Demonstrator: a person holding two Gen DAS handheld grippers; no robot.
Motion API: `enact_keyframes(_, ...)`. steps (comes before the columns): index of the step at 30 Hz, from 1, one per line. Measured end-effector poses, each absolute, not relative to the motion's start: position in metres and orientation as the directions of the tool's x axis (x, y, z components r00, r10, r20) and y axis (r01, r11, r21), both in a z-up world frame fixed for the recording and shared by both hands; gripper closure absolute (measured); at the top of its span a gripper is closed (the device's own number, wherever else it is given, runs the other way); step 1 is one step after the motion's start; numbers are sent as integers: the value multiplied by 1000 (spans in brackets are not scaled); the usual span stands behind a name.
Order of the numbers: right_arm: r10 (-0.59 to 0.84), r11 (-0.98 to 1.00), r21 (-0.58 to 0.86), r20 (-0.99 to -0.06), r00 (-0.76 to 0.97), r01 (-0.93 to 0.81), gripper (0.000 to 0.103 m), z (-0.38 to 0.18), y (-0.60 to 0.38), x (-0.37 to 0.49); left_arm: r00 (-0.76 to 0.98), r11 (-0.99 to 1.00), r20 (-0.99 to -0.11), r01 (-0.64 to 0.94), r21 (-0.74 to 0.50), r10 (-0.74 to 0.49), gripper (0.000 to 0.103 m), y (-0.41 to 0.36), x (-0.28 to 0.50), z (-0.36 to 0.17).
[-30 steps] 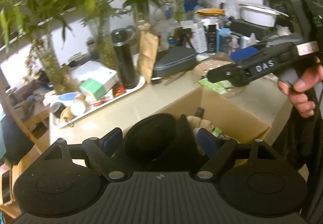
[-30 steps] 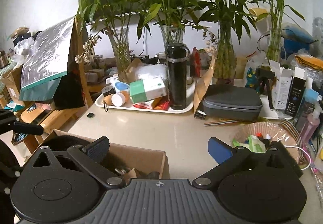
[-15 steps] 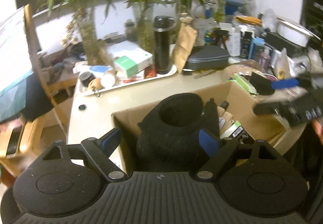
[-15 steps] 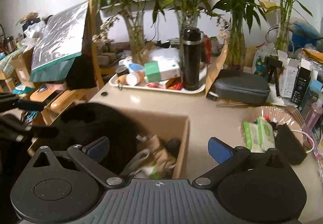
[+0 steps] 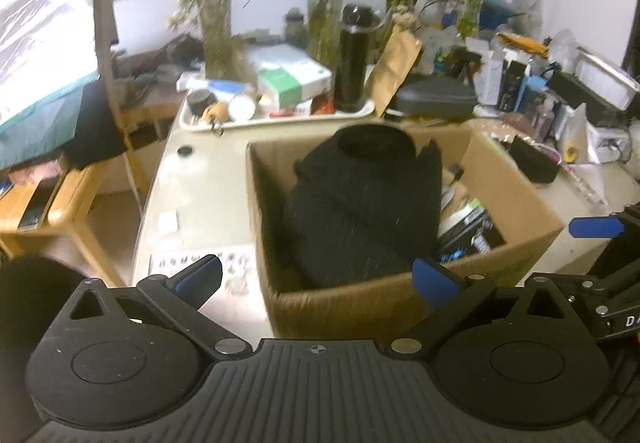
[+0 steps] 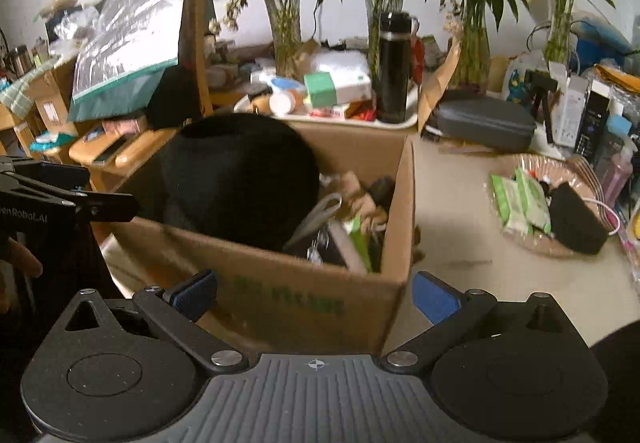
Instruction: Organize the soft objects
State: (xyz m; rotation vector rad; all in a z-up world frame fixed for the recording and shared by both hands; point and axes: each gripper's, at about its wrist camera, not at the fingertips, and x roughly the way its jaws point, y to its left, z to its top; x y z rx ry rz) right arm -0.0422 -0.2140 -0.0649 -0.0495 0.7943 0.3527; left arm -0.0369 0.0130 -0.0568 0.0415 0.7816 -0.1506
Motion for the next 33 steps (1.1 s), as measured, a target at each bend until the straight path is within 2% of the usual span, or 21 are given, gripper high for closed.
enact_keyframes(15,254,938,26,-733,631,-347,0,-70,-198,-44,649,993,-755,118,-19,-92,0,20,-50,-68)
enact_keyframes(33,237,940,10,-735,635,-341,0,-72,-197,-42,648,992,-756,123,-14,-91,0,21,-50,-68)
